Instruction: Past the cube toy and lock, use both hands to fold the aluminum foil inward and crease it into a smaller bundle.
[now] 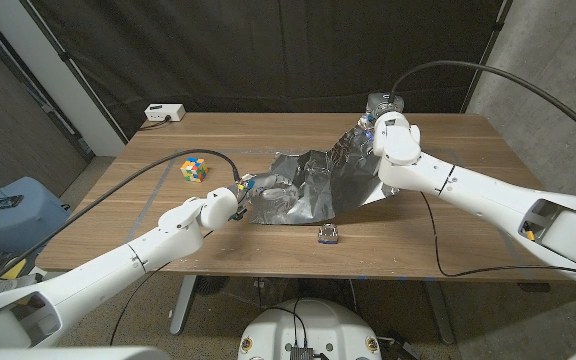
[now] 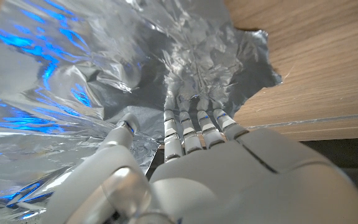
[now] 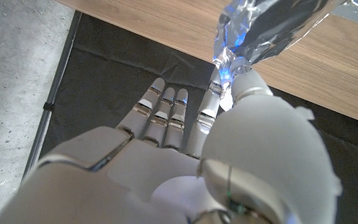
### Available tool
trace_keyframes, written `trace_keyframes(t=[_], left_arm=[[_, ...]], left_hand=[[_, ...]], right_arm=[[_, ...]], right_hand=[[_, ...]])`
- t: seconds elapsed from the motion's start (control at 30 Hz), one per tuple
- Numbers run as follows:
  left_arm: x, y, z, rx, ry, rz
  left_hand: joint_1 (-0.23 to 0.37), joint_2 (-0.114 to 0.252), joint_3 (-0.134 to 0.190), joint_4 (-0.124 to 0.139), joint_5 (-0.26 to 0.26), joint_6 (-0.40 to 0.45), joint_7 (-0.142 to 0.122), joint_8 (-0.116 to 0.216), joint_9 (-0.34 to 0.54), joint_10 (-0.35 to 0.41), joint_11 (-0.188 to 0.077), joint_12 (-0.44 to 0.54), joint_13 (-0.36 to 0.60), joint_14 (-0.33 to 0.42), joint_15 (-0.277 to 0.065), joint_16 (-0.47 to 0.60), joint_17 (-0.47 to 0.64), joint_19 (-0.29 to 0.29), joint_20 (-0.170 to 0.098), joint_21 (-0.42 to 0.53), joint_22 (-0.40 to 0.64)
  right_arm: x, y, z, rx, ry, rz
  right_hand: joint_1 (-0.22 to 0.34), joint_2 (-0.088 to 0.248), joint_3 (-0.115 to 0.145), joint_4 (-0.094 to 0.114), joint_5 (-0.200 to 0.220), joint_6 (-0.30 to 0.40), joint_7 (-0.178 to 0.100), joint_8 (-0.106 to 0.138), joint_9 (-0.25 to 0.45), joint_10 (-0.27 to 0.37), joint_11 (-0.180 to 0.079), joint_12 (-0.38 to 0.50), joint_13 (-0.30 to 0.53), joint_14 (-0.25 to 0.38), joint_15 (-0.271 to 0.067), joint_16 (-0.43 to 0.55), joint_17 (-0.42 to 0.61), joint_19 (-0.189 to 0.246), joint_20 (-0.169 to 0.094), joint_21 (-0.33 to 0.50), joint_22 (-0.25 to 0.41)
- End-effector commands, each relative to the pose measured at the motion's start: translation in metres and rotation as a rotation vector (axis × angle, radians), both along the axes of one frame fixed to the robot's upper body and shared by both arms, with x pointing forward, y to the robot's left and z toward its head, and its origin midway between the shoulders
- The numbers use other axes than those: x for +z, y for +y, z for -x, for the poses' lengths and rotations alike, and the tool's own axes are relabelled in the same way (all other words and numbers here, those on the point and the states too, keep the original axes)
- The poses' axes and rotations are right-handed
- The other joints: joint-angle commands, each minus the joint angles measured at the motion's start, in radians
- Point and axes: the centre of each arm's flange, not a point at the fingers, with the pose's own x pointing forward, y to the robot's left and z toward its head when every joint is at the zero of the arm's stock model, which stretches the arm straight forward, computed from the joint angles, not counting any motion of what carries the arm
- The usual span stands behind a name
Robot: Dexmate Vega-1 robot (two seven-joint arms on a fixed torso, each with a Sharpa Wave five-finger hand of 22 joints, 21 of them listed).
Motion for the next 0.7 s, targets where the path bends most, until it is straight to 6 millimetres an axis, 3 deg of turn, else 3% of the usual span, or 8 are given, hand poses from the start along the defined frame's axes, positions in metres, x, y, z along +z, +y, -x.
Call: trace_keyframes(t=[0.03,0.7], left_arm=[[-0.002,0.003,0.002,0.002,0.008,0.021],[-0.005,0.003,0.008,0.011,0.009,0.037]], left_hand=[[-0.008,0.002,0.009,0.0,0.001,0.002,0.005,0.001,0.004,0.0,0.006,-0.001,0.004,0.002,0.002,-0.002,0.004,0.005,0.002,-0.003,0.001],[-0.009,0.003,0.012,-0.003,0.0,0.002,0.008,0.001,0.004,0.002,0.007,-0.002,0.005,0.003,0.005,-0.002,0.004,0.007,0.002,-0.003,0.001]], right_arm=[[0.006,0.01,0.008,0.011,0.006,-0.002],[0.009,0.03,0.018,0.058,0.046,-0.066]], right_hand=[[0.011,0.001,-0.003,-0.001,-0.001,0.001,0.01,0.0,0.002,0.006,0.001,0.0,0.002,0.004,-0.033,0.005,0.006,-0.006,0.002,0.001,0.005],[0.016,0.007,-0.009,-0.001,-0.003,-0.009,0.029,-0.001,0.008,0.01,0.014,-0.001,0.002,0.009,-0.015,0.006,0.005,-0.002,0.012,0.003,0.005]])
